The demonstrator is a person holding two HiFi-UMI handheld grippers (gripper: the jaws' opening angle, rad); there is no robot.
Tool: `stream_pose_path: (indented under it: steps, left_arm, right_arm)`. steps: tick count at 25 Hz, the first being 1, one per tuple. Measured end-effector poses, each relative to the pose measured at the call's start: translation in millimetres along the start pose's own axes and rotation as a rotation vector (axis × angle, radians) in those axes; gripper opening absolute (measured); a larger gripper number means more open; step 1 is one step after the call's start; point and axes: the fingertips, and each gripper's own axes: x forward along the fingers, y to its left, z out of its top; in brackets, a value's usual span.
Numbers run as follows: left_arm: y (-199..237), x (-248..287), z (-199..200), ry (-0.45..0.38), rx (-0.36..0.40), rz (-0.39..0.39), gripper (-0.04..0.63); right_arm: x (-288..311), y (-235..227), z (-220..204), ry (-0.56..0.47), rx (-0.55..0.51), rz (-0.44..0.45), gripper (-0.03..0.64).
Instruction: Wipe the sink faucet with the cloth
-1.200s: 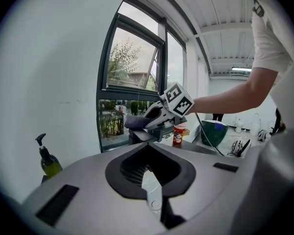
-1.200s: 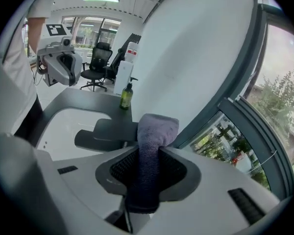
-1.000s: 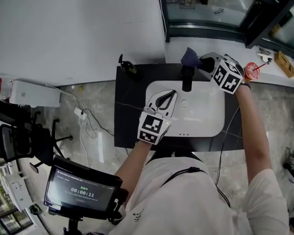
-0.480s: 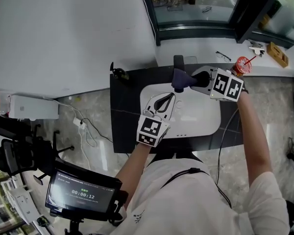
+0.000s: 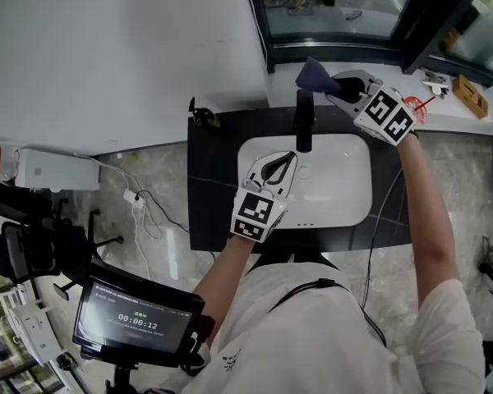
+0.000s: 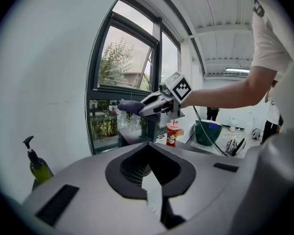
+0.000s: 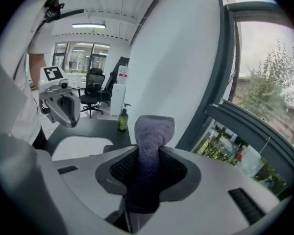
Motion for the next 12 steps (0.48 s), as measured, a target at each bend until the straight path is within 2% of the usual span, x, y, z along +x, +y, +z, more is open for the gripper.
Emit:
stream_pose_path:
  steps: [5,12]
  left_arm:
    - [8.6,-7.4,-7.3,0.007,-0.012,0.028,-0.005]
    - [15.1,-12.0,-14.5,0.016,-0.019,0.049,-0.005]
  right_arm:
    - [24.7,-12.2,-1.2,0.069,-0.064,-0.048,0.114]
    - [57.0,4.0,-30.1,0.216,-0.198,0.013,0.114]
